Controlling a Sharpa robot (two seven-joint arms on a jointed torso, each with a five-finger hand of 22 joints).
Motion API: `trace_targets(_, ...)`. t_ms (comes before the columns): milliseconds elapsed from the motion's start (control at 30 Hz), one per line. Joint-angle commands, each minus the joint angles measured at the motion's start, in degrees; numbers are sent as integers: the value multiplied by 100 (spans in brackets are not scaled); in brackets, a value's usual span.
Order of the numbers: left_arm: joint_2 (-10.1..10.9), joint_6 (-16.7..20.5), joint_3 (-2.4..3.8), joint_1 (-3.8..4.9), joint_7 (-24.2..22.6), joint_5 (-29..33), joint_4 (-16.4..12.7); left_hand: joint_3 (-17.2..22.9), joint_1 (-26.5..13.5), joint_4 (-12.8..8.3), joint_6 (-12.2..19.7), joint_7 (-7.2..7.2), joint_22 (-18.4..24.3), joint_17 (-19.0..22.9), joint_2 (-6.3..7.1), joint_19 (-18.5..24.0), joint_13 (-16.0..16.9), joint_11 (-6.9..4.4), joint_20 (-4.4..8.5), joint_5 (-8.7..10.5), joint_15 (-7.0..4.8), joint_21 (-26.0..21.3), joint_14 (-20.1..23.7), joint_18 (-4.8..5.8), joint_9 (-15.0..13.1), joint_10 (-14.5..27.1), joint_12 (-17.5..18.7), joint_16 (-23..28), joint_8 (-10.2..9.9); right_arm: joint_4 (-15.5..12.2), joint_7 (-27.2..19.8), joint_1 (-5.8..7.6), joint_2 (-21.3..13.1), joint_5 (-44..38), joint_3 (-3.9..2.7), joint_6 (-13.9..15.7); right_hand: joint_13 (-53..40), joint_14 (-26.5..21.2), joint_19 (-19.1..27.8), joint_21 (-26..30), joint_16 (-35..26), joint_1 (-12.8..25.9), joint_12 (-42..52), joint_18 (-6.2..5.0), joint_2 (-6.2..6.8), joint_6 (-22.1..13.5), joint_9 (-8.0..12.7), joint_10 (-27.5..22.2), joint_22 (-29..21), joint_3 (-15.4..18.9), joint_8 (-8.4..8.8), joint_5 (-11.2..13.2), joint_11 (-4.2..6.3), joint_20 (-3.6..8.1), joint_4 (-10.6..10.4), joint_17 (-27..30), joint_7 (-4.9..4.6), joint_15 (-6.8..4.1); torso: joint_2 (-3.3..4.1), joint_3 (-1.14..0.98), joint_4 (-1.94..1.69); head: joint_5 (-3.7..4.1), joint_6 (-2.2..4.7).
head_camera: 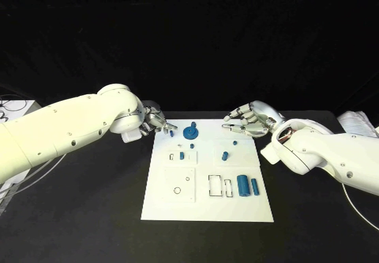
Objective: Assemble the parts on the task board
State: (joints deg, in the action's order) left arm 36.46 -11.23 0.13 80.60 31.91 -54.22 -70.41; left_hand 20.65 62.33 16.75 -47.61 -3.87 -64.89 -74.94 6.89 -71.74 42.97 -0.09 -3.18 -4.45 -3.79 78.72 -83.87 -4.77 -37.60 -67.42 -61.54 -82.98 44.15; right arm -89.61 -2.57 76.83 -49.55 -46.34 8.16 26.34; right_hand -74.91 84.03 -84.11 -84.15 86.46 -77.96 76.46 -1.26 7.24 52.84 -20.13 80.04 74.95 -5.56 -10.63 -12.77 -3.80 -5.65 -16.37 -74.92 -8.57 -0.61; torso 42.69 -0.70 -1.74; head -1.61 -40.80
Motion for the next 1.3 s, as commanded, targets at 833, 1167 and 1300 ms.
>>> trace_targets(833,-929,-532,-258,109,-345,-152,1727,-22,-80,8,58,-35,41,-215,13,58,-112,24,-13,-8,63,-52,-195,-88,58,89,77,40,-90,-25,-69,-1,21,-19,-2,-18,-276,409,-219,22,-35,58,-33,-44,4,-38,-10,-31,1045,2,-23,-41,1,-3,-8,-706,-2,21,124,10,64,-61,53)
trace_targets(1167,-1069,-601,-291,100,-398,-89,1931,-33,-131,11,55,-45,26,-227,-5,49,-111,36,-22,-4,73,-48,-197,-85,77,98,73,32,-106,-30,-75,1,29,-20,-2,-4,-276,409,-219,22,-35,58,-33,-44,4,-38,-10,-31,1045,2,-23,-41,1,-3,-8,-706,-2,21,132,8,69,-72,55)
trace_targets(1300,-1122,-661,-316,83,-409,-80,2013,-34,-132,9,55,-45,25,-228,-5,48,-114,36,-24,-4,75,-48,-197,-84,79,101,74,32,-108,-30,-77,2,31,-20,-2,-3,-276,409,-219,22,-35,58,-33,-44,4,-38,-10,-31,1045,2,-23,-41,1,-3,-8,-706,-2,21,135,12,71,-66,51)
